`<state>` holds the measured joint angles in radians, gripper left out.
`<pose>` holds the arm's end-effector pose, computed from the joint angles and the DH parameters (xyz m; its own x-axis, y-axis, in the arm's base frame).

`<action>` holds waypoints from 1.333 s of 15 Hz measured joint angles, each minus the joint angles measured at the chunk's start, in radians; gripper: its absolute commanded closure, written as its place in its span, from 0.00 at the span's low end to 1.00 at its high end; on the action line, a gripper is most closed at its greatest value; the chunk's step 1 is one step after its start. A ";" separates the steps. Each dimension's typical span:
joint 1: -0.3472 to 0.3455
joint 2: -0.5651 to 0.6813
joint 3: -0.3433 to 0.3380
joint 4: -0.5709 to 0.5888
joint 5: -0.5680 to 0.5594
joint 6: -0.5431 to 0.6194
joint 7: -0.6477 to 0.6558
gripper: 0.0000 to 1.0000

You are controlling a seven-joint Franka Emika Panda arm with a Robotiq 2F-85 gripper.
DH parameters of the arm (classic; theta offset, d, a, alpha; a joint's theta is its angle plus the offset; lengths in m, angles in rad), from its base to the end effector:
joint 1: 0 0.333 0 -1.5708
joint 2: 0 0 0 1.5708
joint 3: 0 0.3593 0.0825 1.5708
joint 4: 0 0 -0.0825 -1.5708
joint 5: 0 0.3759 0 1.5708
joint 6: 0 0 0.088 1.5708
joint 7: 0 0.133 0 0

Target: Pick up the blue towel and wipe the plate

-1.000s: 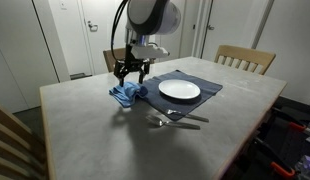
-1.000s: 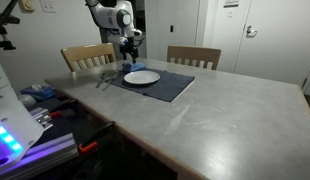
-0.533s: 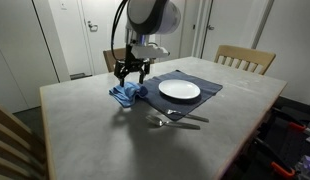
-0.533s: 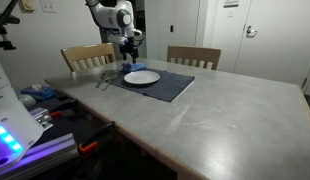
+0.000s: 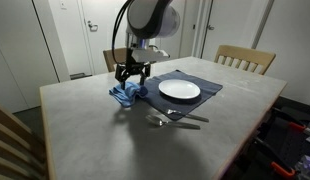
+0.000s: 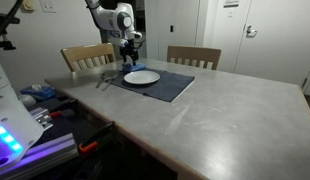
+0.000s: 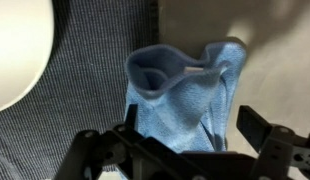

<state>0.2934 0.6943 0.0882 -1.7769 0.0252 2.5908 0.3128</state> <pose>0.6474 0.2529 0.1930 0.9956 0.0194 0.0917 0.0291 -0.9940 -0.1053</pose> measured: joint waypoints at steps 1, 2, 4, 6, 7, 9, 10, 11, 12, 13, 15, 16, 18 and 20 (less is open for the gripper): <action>0.001 0.006 -0.001 0.003 0.000 0.000 0.000 0.00; 0.001 0.011 -0.001 0.006 0.000 0.000 0.000 0.00; 0.002 0.021 -0.001 0.015 0.000 0.000 0.000 0.00; 0.002 0.026 -0.002 0.019 0.000 0.000 0.000 0.16; 0.002 0.026 -0.002 0.020 0.000 0.000 0.000 0.30; 0.002 0.026 -0.003 0.022 0.000 0.000 0.000 0.40; 0.002 0.026 -0.003 0.023 0.000 0.000 0.000 0.48; 0.002 0.026 -0.004 0.024 0.000 0.000 0.000 0.54; 0.002 0.026 -0.004 0.024 0.000 0.000 0.000 0.62; 0.002 0.026 -0.004 0.024 0.000 0.000 0.000 0.69; 0.002 0.026 -0.004 0.025 0.000 0.000 0.000 0.83; 0.002 0.026 -0.004 0.025 0.000 0.000 0.000 0.90; 0.002 0.026 -0.004 0.025 0.000 0.000 0.000 0.99; 0.003 0.026 -0.004 0.030 0.000 -0.001 0.000 1.00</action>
<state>0.2961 0.7204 0.0839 -1.7474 0.0251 2.5898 0.3131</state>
